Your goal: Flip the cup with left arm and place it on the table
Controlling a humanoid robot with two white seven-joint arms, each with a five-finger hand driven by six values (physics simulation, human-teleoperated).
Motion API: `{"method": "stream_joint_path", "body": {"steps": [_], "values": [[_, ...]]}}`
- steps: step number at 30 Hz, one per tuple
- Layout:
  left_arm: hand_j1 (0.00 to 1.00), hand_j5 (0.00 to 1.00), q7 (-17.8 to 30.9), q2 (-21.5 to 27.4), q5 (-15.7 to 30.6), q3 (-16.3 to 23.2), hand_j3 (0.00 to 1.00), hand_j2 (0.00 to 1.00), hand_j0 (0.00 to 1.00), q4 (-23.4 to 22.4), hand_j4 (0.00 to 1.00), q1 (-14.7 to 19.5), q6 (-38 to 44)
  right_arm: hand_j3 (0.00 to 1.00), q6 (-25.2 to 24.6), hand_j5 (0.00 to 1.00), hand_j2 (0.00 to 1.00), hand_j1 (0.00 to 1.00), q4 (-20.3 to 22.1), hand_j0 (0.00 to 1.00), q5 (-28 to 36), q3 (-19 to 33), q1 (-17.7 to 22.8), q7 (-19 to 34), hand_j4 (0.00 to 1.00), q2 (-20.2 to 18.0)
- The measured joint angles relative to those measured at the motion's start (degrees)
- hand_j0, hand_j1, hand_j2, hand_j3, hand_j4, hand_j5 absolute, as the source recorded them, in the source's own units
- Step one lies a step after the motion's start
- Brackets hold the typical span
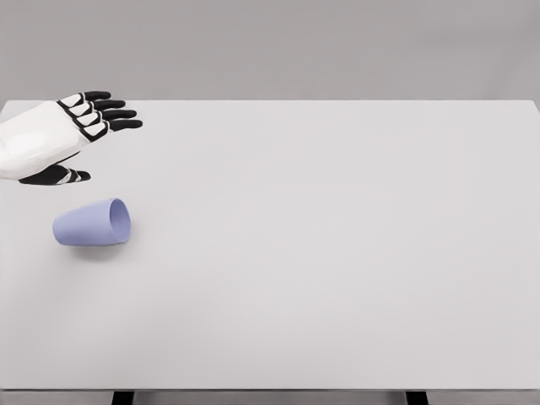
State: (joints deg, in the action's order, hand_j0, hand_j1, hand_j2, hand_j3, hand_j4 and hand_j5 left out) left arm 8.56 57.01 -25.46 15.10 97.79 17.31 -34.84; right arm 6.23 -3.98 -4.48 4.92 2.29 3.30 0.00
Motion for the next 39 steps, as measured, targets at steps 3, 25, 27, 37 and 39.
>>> {"method": "stream_joint_path", "body": {"steps": [3,25,27,37,39], "values": [[1.0,1.0,0.0,0.4,-0.1,0.2,1.0,1.0,1.0,0.0,1.0,-0.1,0.0,1.0,0.0,1.0,1.0,1.0,0.0,1.0,0.0,0.0,0.0,0.0,1.0,0.0],[1.0,1.0,0.0,2.1,0.4,0.5,1.0,1.0,1.0,2.4,1.0,-5.0,-0.1,1.0,-0.1,1.0,1.0,1.0,-0.1,1.0,0.3,0.0,0.0,-0.1,1.0,0.0],[1.0,1.0,-0.1,2.2,1.4,0.5,1.0,1.0,1.0,3.2,1.0,-5.0,0.1,1.0,-0.1,1.0,1.0,1.0,-0.1,1.0,0.3,0.0,0.0,-0.1,1.0,0.0],[1.0,1.0,0.0,6.5,18.7,1.8,1.0,1.0,1.0,3.6,1.0,-9.2,5.1,1.0,-0.1,1.0,1.0,1.0,-0.1,1.0,0.3,0.0,0.0,-0.1,1.0,0.0],[1.0,1.0,0.1,7.2,22.2,3.0,1.0,1.0,1.0,3.8,1.0,-9.2,9.4,1.0,-0.1,1.0,1.0,1.0,-0.1,1.0,0.3,0.0,0.0,-0.1,1.0,0.0]]}}
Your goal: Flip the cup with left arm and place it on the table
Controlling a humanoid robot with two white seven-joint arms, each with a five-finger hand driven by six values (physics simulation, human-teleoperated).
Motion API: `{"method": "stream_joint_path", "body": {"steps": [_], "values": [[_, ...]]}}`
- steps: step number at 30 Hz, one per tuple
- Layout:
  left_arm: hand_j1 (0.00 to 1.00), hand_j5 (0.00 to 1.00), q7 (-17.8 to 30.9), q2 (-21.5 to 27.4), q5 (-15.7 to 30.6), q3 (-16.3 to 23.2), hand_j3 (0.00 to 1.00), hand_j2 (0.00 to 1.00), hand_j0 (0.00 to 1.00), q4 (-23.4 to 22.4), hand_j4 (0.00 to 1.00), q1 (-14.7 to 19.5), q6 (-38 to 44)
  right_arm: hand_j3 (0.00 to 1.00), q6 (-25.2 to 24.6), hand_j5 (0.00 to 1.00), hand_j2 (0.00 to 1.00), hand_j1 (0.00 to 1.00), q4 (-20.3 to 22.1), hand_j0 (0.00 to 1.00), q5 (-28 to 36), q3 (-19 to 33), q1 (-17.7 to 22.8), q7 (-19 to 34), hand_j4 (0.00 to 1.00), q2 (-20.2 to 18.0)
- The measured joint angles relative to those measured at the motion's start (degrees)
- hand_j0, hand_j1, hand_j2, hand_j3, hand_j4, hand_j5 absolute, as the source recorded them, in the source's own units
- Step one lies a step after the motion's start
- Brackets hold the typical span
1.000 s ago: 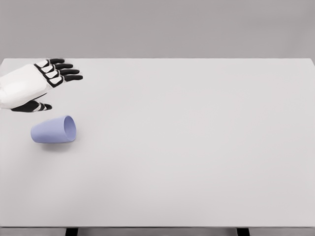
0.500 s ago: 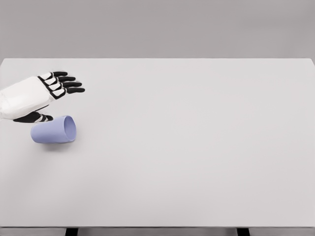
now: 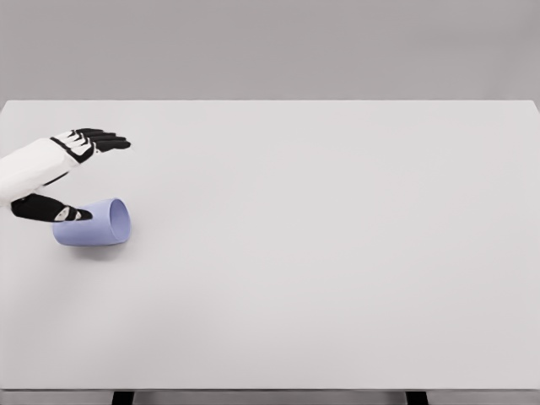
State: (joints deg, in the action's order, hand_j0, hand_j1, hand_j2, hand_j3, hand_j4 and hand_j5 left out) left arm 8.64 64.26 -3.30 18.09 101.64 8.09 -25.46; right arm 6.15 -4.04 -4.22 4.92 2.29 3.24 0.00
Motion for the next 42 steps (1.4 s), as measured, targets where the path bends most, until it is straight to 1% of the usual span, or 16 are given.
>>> {"method": "stream_joint_path", "body": {"steps": [4,10,17,26,33,42], "values": [[1.0,1.0,2.1,0.5,3.2,1.4,1.0,1.0,1.0,0.1,1.0,0.1,6.3,1.0,0.0,1.0,1.0,1.0,0.0,1.0,0.0,0.0,0.0,0.0,1.0,0.0],[1.0,1.0,3.7,-0.1,5.1,4.1,1.0,1.0,1.0,0.3,1.0,0.2,14.8,1.0,0.0,1.0,1.0,1.0,0.0,1.0,0.0,0.0,0.0,0.0,1.0,0.0],[1.0,1.0,4.7,-1.0,8.4,5.3,1.0,1.0,1.0,0.3,1.0,0.2,22.3,1.0,0.0,1.0,1.0,1.0,0.0,1.0,0.0,0.0,0.0,0.0,1.0,0.0],[1.0,1.0,5.0,-2.1,10.9,6.4,1.0,1.0,1.0,0.3,1.0,0.4,27.5,1.0,0.0,1.0,1.0,1.0,0.0,1.0,0.0,0.0,0.0,0.0,1.0,0.0],[1.0,1.0,5.0,-2.7,13.3,7.0,1.0,1.0,1.0,0.3,1.0,0.4,28.9,1.0,0.0,1.0,1.0,1.0,0.0,1.0,0.0,0.0,0.0,0.0,1.0,0.0],[1.0,1.0,5.1,-2.8,13.6,7.7,1.0,1.0,1.0,1.4,1.0,0.4,33.0,1.0,0.0,1.0,1.0,1.0,0.0,1.0,0.0,0.0,0.0,0.0,1.0,0.0]]}}
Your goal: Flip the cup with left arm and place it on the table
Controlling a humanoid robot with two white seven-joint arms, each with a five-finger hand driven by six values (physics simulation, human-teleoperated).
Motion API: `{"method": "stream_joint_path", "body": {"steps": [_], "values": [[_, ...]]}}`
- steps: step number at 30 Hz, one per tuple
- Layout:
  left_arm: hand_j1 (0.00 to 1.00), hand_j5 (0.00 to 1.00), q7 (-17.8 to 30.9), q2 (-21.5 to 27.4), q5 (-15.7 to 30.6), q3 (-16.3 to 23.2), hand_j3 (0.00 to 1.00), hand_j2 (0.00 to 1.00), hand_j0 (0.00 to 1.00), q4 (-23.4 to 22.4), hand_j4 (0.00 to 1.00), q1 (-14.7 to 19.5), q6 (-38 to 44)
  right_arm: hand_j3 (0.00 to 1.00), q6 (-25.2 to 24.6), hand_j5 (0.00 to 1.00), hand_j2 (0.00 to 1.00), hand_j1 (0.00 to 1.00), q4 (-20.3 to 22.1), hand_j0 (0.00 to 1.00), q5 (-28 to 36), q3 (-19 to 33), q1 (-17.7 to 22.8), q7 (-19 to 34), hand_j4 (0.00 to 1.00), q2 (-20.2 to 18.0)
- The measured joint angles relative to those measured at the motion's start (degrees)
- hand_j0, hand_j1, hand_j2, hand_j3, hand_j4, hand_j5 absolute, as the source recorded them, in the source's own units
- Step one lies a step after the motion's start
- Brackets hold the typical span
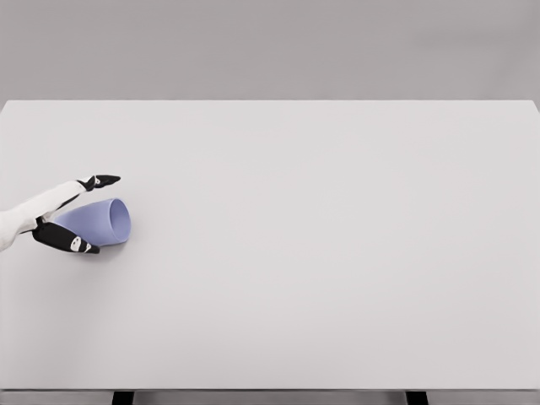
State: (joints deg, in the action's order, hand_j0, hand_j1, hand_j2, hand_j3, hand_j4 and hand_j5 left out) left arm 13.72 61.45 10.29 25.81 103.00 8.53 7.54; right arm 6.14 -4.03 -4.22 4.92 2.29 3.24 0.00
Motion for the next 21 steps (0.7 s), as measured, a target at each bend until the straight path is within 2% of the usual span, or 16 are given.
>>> {"method": "stream_joint_path", "body": {"steps": [21], "values": [[1.0,1.0,-0.1,-1.7,-1.0,0.8,1.0,1.0,1.0,-0.7,1.0,0.8,2.1,1.0,0.0,1.0,1.0,1.0,0.0,1.0,0.0,0.0,0.0,0.0,1.0,0.0]]}}
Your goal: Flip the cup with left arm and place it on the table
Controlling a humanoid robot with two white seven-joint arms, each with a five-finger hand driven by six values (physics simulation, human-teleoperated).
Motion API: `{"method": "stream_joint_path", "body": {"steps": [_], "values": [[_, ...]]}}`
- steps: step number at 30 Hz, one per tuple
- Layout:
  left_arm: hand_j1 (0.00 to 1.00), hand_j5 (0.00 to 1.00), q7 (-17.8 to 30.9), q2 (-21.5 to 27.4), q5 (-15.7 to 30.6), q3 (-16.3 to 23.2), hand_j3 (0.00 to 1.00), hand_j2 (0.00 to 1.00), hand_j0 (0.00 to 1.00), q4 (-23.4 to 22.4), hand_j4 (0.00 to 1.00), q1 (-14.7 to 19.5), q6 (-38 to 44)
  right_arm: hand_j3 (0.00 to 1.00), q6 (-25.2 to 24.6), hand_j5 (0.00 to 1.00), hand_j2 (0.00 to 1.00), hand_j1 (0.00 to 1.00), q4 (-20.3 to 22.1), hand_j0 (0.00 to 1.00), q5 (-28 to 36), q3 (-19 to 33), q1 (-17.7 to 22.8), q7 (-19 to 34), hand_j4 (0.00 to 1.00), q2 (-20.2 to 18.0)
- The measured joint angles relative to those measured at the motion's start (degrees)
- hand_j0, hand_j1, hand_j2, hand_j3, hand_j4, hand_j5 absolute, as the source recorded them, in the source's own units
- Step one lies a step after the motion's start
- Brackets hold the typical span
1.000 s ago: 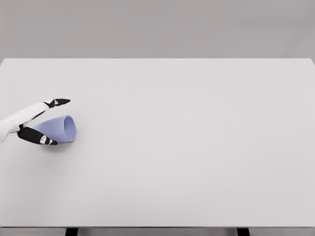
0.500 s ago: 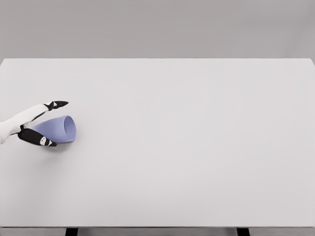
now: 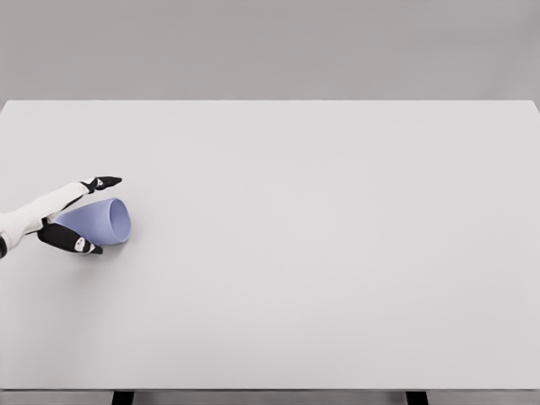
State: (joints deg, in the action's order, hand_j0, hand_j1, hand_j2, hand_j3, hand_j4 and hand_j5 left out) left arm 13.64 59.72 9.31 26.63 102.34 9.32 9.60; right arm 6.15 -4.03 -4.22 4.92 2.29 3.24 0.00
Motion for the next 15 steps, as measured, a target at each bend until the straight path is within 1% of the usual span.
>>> {"method": "stream_joint_path", "body": {"steps": [15], "values": [[1.0,1.0,-0.1,-2.3,-0.8,0.1,1.0,1.0,1.0,-1.8,1.0,0.2,-0.1,1.0,0.0,1.0,1.0,1.0,0.0,1.0,0.0,0.0,0.0,0.0,1.0,0.0]]}}
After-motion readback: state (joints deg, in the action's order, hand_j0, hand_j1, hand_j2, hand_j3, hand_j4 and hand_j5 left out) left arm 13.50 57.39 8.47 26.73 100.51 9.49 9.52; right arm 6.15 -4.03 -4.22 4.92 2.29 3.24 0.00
